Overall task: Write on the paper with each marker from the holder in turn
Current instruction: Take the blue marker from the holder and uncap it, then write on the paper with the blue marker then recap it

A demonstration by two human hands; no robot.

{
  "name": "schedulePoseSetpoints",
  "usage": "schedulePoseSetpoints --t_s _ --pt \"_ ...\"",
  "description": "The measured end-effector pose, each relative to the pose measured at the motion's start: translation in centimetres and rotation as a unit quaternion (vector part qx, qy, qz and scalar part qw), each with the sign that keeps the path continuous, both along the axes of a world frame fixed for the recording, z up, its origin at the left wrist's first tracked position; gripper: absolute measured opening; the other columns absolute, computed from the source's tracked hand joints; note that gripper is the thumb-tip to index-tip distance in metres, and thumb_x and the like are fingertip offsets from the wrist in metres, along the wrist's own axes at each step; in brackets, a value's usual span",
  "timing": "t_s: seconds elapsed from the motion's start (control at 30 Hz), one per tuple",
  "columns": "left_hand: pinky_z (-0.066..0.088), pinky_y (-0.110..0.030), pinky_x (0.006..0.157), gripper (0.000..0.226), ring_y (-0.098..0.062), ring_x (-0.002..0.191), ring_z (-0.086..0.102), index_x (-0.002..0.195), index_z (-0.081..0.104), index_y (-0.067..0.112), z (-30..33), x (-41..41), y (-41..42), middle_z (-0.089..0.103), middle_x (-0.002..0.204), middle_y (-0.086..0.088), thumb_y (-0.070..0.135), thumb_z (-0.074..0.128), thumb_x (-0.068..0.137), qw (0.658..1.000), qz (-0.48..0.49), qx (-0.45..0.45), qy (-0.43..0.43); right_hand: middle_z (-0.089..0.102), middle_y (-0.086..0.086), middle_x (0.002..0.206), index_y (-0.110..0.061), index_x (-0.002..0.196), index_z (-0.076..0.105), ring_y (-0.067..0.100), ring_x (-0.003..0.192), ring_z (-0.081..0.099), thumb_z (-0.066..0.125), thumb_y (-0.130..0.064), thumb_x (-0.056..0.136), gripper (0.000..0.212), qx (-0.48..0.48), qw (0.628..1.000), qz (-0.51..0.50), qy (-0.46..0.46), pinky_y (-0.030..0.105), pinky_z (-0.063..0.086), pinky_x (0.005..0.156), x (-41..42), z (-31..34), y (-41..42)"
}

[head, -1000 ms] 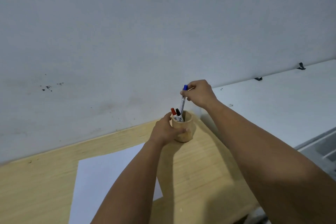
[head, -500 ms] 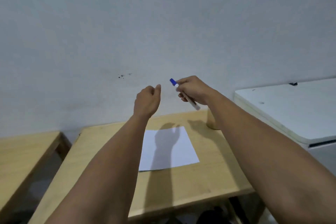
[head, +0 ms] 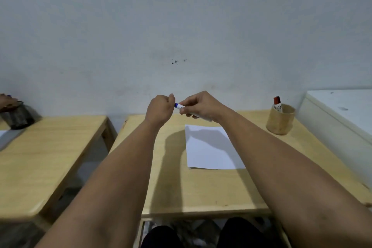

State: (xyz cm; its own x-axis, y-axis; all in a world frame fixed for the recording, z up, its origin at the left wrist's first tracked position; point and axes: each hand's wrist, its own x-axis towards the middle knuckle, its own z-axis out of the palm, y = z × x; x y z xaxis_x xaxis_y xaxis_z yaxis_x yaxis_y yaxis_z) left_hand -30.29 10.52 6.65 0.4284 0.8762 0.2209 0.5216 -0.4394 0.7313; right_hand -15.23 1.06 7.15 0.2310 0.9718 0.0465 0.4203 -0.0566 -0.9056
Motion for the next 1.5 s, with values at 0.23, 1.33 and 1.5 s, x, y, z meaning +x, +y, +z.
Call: schedulePoseSetpoints --t_s 0.23,1.33,1.5 --pt "0.054 -0.049 0.068 0.039 -0.028 0.061 0.048 0.071 0.049 0.005 -2.9 0.9 2.8 0.045 0.069 -0.014 0.028 0.037 0.101 0.998 -0.020 -0.067 0.008 0.074 -0.001 0.083 -0.012 0.108 0.085 0.012 0.075 0.065 0.084 -0.011 0.089 0.019 -0.047 0.998 0.033 -0.002 0.021 0.050 0.069 2.1 -2.3 2.9" --pt "0.040 -0.034 0.067 0.056 -0.026 0.095 0.067 0.100 0.067 0.020 -12.2 -0.2 4.2 0.069 0.105 -0.002 0.061 0.030 0.099 0.876 -0.027 0.233 0.421 0.075 0.009 0.089 0.000 0.117 0.075 0.014 0.067 0.061 0.071 -0.005 0.097 0.021 -0.010 0.989 -0.147 0.011 0.010 0.044 0.049 7.9 -7.6 -0.9" --pt "0.044 -0.041 0.078 0.055 -0.033 0.106 0.059 0.119 0.066 0.015 -10.3 0.0 3.0 0.065 0.118 -0.007 0.053 0.032 0.097 0.900 -0.068 0.308 0.299 0.075 0.009 0.098 -0.009 0.126 0.068 0.014 0.069 0.066 0.069 -0.002 0.097 0.030 0.011 0.979 -0.186 0.083 0.021 0.055 0.061 8.1 -6.3 -2.1"
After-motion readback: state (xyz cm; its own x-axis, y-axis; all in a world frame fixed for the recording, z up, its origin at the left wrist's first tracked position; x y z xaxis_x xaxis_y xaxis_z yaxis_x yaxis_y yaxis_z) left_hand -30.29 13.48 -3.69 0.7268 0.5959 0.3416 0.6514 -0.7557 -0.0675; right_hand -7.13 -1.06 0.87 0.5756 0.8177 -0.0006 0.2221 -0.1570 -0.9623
